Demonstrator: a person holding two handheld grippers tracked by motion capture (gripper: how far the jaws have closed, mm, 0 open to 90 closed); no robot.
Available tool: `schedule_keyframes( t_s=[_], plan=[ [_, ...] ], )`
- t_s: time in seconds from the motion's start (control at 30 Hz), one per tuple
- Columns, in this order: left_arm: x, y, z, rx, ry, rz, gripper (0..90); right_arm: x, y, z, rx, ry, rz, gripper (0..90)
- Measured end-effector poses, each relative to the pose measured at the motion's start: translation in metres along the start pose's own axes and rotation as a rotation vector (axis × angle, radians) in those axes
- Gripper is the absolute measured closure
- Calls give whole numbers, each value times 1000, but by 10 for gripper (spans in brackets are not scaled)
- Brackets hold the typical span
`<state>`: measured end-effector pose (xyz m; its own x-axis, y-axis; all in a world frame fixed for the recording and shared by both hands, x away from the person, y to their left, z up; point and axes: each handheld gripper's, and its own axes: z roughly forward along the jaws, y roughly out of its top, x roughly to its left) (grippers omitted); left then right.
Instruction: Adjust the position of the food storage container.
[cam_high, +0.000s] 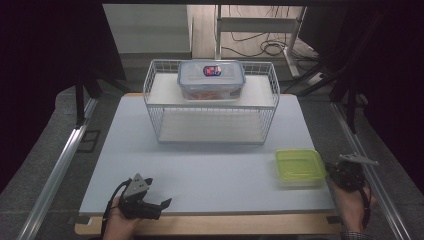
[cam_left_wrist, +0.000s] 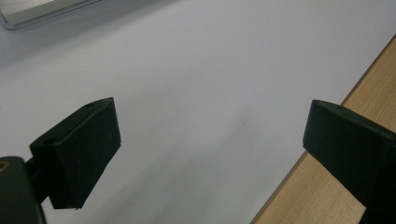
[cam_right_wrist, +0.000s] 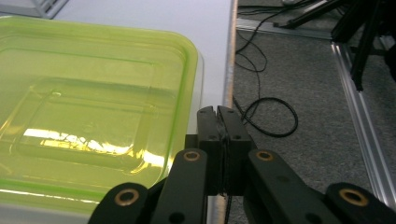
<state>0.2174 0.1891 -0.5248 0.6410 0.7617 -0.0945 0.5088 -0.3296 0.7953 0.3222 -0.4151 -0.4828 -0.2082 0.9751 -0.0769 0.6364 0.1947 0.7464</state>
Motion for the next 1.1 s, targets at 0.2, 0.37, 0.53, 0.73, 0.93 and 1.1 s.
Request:
schedule_keyframes(
  t_s=[0.2,0.37,0.53,0.73,0.93,1.1],
  plan=[
    [0,0,0,-1,-1,-3,40,8,2,3,8,32,-14,879],
    [0,0,1,1,-1,1,40,15,5,6,13,52,-24,878],
    [0,0,1,1,0,0,41,24,8,9,18,73,-45,874],
    [1,0,2,1,-1,-5,42,26,13,15,21,83,-39,869],
    [1,0,3,3,-4,-4,42,30,18,22,23,90,-42,866],
    [1,0,4,5,-6,-3,43,38,20,24,24,114,-55,866]
  ],
)
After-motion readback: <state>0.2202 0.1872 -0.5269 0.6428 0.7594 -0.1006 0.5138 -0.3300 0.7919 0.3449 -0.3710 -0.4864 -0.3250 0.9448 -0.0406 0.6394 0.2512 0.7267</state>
